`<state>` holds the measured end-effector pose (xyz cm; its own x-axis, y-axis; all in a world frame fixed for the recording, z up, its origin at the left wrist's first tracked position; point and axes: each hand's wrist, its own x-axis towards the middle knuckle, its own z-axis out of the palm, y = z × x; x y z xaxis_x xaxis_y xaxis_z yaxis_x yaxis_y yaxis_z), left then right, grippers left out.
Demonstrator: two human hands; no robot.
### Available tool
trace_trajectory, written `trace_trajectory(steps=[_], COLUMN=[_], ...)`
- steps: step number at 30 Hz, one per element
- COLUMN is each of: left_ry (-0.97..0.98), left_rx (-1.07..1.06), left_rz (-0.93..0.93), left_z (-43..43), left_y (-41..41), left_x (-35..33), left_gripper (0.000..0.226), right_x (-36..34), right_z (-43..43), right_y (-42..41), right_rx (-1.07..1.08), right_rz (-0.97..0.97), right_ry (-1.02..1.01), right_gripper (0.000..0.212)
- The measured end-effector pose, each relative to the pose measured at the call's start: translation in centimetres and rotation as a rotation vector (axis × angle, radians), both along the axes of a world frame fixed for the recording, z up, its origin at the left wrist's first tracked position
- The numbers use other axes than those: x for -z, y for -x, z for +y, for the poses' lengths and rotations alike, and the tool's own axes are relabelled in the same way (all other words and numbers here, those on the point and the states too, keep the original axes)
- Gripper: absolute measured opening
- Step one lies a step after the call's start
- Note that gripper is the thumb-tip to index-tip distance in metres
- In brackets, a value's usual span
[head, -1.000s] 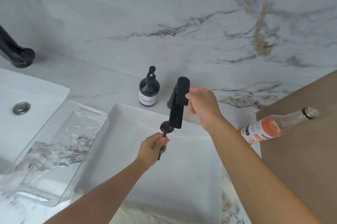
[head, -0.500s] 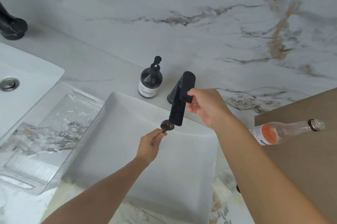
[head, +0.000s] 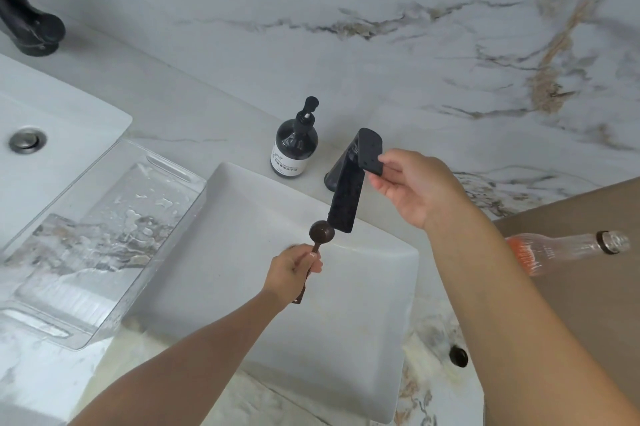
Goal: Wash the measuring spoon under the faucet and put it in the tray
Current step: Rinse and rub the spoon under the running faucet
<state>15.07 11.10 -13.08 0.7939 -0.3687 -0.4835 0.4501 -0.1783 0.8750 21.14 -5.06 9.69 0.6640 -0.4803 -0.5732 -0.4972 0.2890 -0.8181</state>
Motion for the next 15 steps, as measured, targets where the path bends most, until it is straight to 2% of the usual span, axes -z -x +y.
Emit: trace_trajectory(steps=[4, 6, 8, 12, 15], left_ry=[0.042, 0.055, 0.056, 0.053, 0.047], left_rx=[-0.022, -0.035, -0.052, -0.075, -0.066], left_rz=[0.013, 0.022, 0.028, 0.022, 0.01], left_z=[-0.3, -0.3, -0.1, 0.2, 0.5], left_y=[0.4, 0.6, 0.8, 1.1, 0.8], left_x=[-0.3, -0.5, -0.4, -0.2, -0.4], left_gripper=[0.019, 0.018, 0.019, 0.023, 0.025], right_x=[1.3, 3.5, 7.0, 13.2, 15.0], right_z=[-0.5, -0.9, -0.5, 2.7, 4.6], right_y=[1.3, 2.6, 4.5, 8.0, 8.2], right_rx=[0.067, 0.178, 0.198, -0.104, -0.214], right_rz=[-0.079, -0.032, 0.075, 0.266, 0.221], right_ry=[-0.034, 0.043, 0.103, -0.03, -0.141], right_gripper=[0.013, 0.009, 0.011, 0.022, 0.015])
